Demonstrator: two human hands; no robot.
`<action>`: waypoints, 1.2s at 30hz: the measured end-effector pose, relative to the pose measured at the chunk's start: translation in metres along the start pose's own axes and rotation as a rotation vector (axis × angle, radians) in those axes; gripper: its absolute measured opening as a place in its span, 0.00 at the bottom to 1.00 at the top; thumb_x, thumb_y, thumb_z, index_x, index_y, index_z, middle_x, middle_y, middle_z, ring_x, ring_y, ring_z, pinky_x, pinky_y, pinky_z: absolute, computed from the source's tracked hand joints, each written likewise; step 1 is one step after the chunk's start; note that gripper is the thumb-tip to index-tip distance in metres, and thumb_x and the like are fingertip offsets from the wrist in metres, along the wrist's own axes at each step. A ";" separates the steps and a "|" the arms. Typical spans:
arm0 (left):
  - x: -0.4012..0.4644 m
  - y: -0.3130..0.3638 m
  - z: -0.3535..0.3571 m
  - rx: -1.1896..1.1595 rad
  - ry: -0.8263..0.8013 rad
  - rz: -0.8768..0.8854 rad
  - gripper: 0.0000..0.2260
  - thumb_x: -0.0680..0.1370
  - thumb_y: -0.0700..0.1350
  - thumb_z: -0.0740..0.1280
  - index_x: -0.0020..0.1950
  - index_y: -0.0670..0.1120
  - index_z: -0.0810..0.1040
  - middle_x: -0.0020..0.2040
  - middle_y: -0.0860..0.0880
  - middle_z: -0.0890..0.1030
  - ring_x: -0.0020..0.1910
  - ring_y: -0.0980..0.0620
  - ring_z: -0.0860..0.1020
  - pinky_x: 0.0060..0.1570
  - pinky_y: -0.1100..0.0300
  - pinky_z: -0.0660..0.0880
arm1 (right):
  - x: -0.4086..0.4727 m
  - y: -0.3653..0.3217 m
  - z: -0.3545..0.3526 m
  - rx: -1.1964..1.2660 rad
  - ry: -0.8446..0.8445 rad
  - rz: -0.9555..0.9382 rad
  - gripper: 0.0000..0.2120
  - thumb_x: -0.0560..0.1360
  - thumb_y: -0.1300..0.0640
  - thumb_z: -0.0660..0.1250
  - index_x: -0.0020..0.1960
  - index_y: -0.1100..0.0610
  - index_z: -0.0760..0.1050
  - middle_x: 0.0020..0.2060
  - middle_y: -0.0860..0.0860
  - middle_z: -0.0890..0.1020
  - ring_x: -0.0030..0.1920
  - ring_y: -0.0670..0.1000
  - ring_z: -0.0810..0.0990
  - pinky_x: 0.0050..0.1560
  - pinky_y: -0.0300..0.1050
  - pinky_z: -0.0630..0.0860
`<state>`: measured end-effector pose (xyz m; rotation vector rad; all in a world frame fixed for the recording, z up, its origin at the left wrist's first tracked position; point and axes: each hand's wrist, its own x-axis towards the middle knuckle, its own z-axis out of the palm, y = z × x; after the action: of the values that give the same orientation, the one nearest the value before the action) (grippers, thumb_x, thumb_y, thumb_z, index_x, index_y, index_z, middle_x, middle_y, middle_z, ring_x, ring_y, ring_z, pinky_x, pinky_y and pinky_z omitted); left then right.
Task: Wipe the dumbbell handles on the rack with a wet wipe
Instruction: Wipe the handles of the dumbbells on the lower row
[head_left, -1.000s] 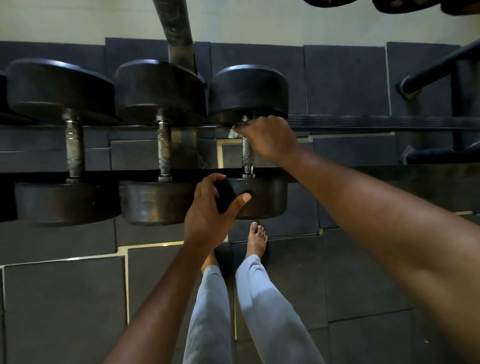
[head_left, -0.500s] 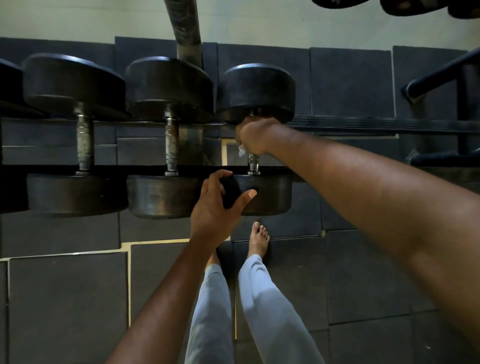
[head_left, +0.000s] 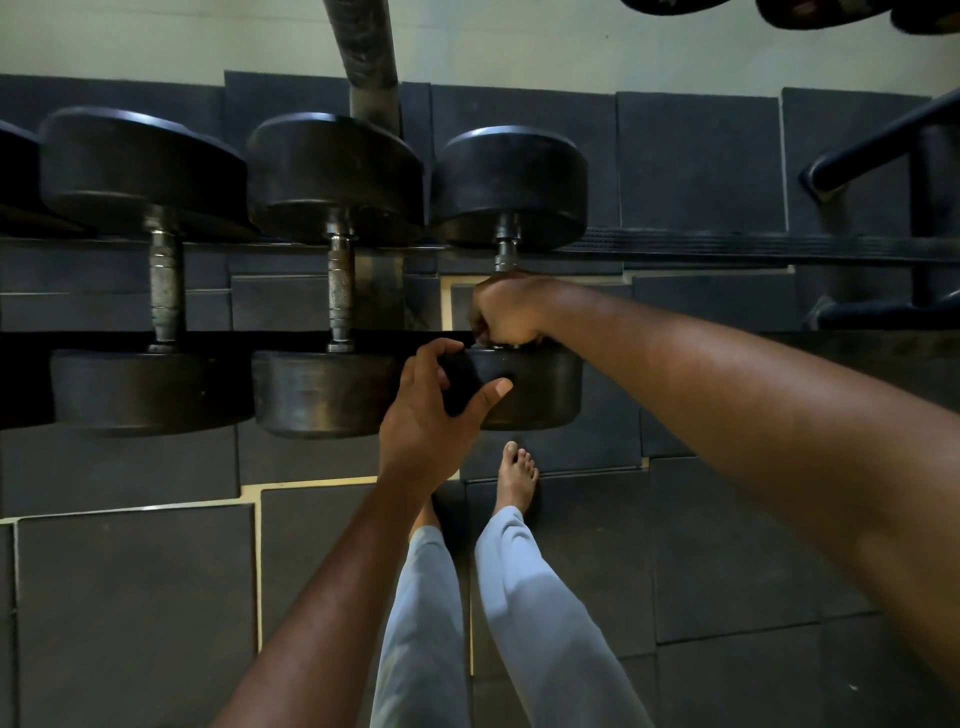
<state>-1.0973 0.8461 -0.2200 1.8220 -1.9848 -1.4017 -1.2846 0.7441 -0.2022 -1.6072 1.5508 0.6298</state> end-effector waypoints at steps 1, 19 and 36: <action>0.004 -0.008 -0.001 -0.015 0.021 -0.008 0.31 0.74 0.70 0.73 0.73 0.61 0.67 0.61 0.56 0.75 0.56 0.55 0.78 0.49 0.55 0.81 | 0.000 0.002 0.001 0.030 0.004 -0.011 0.07 0.83 0.55 0.68 0.60 0.51 0.79 0.48 0.51 0.81 0.46 0.51 0.80 0.39 0.45 0.71; 0.000 0.007 -0.007 -0.096 0.081 -0.026 0.29 0.77 0.67 0.73 0.72 0.57 0.71 0.55 0.56 0.76 0.50 0.59 0.78 0.44 0.60 0.77 | -0.035 0.040 0.045 0.818 0.524 -0.066 0.09 0.83 0.53 0.71 0.61 0.52 0.85 0.52 0.40 0.83 0.52 0.36 0.80 0.53 0.34 0.74; -0.176 0.089 -0.130 0.269 0.138 0.140 0.28 0.83 0.63 0.66 0.78 0.48 0.73 0.74 0.47 0.74 0.72 0.47 0.74 0.71 0.49 0.74 | -0.264 -0.075 0.057 0.624 0.833 0.160 0.08 0.80 0.44 0.70 0.56 0.41 0.86 0.49 0.42 0.86 0.56 0.48 0.79 0.60 0.50 0.63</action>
<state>-1.0329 0.9089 -0.0018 1.7805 -2.2665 -0.9831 -1.2344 0.9377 -0.0065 -1.2992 2.1834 -0.5099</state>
